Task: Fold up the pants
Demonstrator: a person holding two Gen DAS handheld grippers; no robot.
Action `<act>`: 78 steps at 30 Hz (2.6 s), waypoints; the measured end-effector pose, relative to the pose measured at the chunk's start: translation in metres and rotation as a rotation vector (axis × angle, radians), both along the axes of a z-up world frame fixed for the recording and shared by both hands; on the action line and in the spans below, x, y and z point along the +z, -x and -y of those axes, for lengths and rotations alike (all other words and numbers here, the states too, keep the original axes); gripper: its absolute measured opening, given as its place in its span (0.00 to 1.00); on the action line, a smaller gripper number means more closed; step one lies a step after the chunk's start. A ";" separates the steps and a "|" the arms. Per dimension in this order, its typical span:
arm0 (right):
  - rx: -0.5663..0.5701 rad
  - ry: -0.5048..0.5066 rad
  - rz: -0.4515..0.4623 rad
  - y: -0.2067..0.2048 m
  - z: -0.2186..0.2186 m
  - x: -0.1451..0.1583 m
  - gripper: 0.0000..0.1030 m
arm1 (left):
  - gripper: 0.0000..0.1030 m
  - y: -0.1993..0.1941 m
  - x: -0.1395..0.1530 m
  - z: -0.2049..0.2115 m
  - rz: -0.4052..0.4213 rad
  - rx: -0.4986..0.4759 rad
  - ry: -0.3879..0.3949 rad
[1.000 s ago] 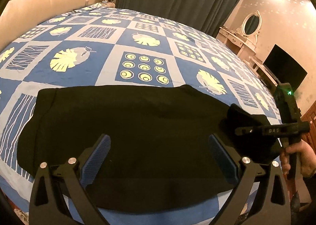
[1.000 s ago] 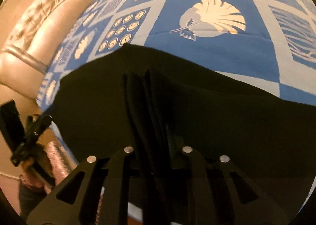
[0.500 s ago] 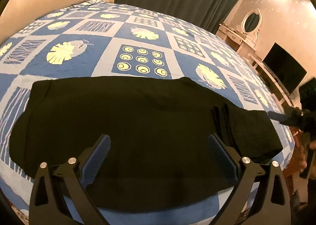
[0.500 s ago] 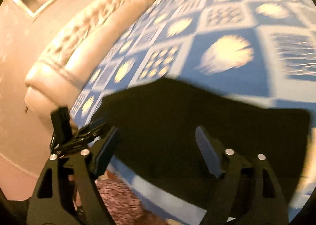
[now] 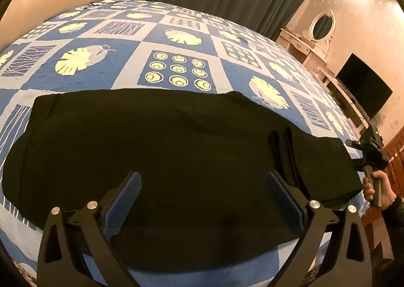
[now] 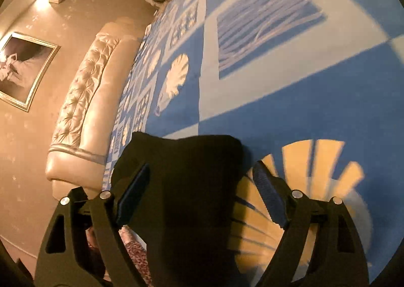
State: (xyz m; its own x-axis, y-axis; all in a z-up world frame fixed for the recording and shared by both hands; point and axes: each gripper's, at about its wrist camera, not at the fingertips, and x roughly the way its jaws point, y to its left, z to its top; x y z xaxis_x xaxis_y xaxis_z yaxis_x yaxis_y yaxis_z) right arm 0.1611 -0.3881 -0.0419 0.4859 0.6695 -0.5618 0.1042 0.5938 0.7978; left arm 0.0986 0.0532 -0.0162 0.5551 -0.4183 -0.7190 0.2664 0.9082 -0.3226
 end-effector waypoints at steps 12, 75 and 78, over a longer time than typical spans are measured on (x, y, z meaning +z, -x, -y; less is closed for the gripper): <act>0.009 0.027 -0.012 -0.007 -0.006 -0.014 0.33 | 0.95 0.001 -0.008 0.007 -0.012 -0.022 -0.012; 0.416 0.554 0.223 0.070 -0.187 0.073 0.61 | 0.95 0.005 -0.001 -0.096 -0.060 0.142 0.120; 0.414 0.600 0.202 0.058 -0.218 0.056 0.60 | 0.95 0.008 -0.002 -0.098 -0.058 0.130 0.116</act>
